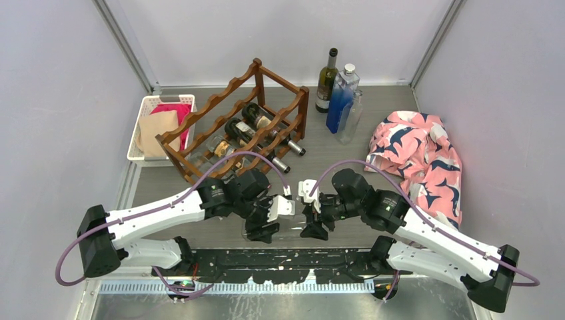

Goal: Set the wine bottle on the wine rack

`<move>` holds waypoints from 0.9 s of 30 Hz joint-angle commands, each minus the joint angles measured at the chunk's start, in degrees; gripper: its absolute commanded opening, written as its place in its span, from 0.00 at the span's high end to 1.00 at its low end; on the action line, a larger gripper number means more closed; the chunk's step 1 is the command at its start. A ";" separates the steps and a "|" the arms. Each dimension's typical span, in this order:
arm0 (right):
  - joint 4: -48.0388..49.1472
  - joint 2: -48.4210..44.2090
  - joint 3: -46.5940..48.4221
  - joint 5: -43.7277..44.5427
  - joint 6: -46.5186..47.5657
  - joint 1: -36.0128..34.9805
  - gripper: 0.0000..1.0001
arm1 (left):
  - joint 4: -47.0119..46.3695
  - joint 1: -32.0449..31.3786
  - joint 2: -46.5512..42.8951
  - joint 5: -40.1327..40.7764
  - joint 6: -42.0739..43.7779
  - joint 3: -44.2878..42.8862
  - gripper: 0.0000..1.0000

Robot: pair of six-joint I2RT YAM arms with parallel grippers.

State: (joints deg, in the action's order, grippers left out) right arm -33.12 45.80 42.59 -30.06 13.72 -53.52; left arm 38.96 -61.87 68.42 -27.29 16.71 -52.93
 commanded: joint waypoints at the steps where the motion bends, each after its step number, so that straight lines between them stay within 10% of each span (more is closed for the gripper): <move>1: -2.12 0.74 3.30 1.12 -1.20 -0.05 0.94 | -3.23 0.17 -2.54 -2.68 0.06 -2.49 1.00; 5: -3.65 0.14 5.51 5.28 -3.80 -0.10 0.98 | -4.50 0.11 -2.94 -2.07 -0.67 -1.89 0.96; 17: -4.72 -3.65 5.77 10.55 -5.85 -0.09 0.99 | -9.28 0.16 -5.54 -0.47 -4.25 0.37 0.01; 27: -7.51 -8.31 5.97 15.68 -6.48 -0.09 0.99 | -6.44 0.16 -12.28 4.79 -6.21 -6.12 0.00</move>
State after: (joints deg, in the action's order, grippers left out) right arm -43.72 41.12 45.56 -17.93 8.60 -53.80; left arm 33.43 -61.76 59.40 -25.02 12.69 -53.28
